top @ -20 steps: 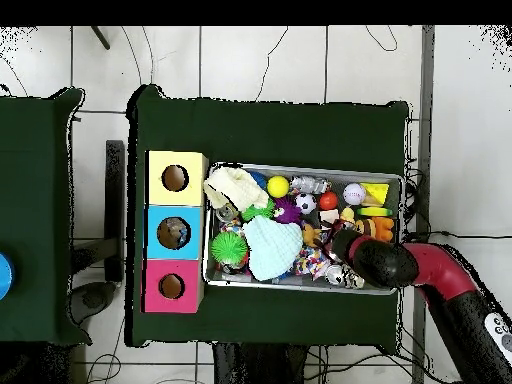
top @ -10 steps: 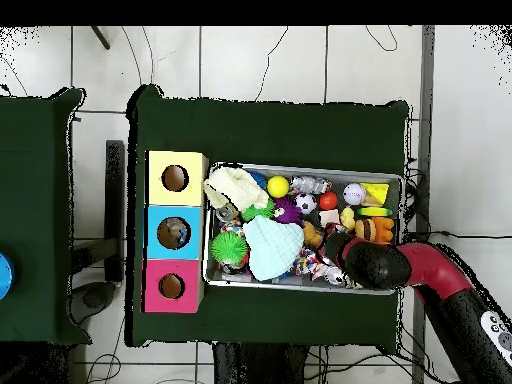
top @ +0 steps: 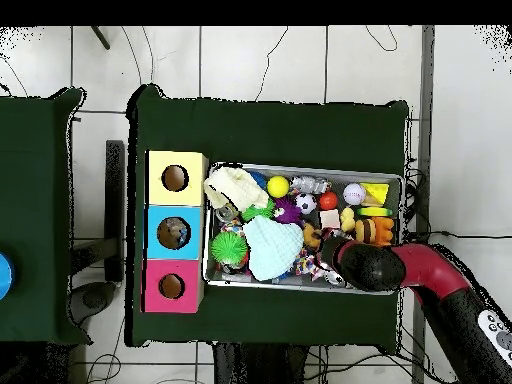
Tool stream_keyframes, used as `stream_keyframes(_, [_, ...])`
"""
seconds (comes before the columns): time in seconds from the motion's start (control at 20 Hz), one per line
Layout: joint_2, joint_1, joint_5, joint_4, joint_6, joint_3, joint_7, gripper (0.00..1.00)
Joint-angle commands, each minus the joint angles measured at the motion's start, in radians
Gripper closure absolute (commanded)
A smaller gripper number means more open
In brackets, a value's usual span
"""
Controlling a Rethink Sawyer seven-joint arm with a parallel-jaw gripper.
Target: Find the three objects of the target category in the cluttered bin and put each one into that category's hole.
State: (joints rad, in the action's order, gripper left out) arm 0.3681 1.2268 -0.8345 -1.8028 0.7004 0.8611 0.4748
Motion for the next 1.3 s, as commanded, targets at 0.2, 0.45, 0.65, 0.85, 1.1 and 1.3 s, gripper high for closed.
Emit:
stream_keyframes(0.2, [0.021, -0.045, -0.055, 0.012, 0.099, -0.100, -0.102, 1.00])
stream_keyframes(0.45, [0.019, -0.039, -0.057, 0.008, 0.079, -0.098, -0.110, 1.00])
stream_keyframes(0.65, [0.019, -0.034, -0.057, 0.003, 0.074, -0.095, -0.112, 1.00])
stream_keyframes(0.85, [0.022, -0.029, -0.059, -0.007, 0.065, -0.095, -0.110, 1.00])
stream_keyframes(1.1, [0.077, 0.007, -0.025, -0.093, -0.001, -0.041, -0.048, 1.00])
stream_keyframes(1.3, [0.232, 0.012, 0.049, -0.223, -0.027, 0.020, 0.077, 1.00])
